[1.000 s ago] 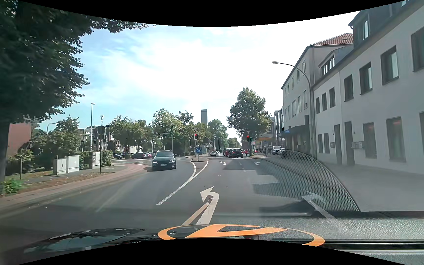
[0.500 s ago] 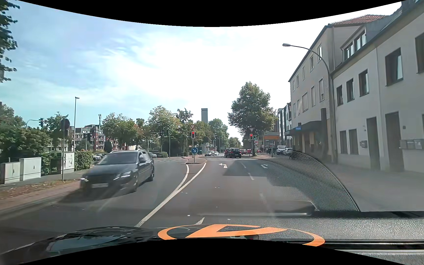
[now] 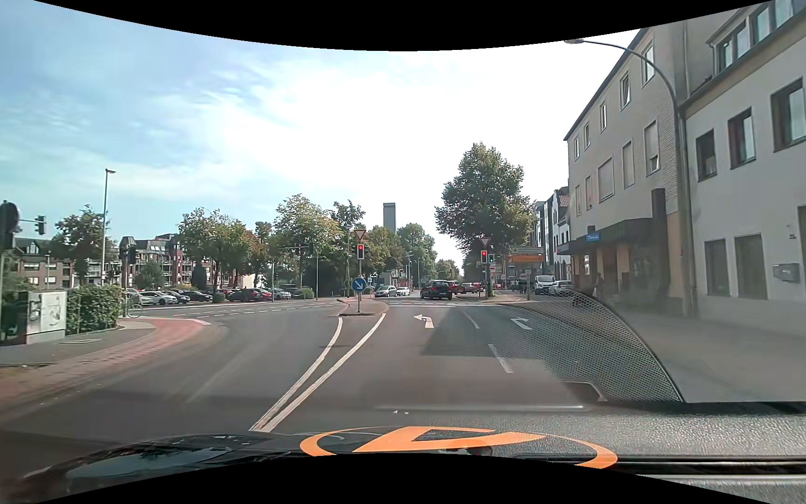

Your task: Follow the waypoints while adhering to traffic rules and regulations

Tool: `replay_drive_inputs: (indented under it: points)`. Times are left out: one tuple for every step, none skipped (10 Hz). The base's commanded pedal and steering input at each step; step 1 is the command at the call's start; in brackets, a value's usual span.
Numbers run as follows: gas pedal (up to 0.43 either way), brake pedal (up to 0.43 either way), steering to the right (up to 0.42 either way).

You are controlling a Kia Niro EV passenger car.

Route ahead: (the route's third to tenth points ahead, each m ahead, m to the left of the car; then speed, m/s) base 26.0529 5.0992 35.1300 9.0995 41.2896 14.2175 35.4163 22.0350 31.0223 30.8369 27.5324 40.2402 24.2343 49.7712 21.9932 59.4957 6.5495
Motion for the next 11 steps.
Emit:
replay_drive_inputs:
  points:
    - [0.000, 0.171, -0.002]
    - [0.000, 0.171, -0.002]
    - [0.000, 0.165, -0.002]
    - [0.000, 0.165, -0.004]
    - [0.000, 0.171, -0.007]
    - [0.000, 0.171, -0.009]
    - [0.000, 0.171, -0.011]
    - [0.000, 0.177, -0.011]
    - [0.000, 0.183, -0.011]
    - [0.000, 0.195, -0.011]
    - [0.000, 0.207, -0.012]
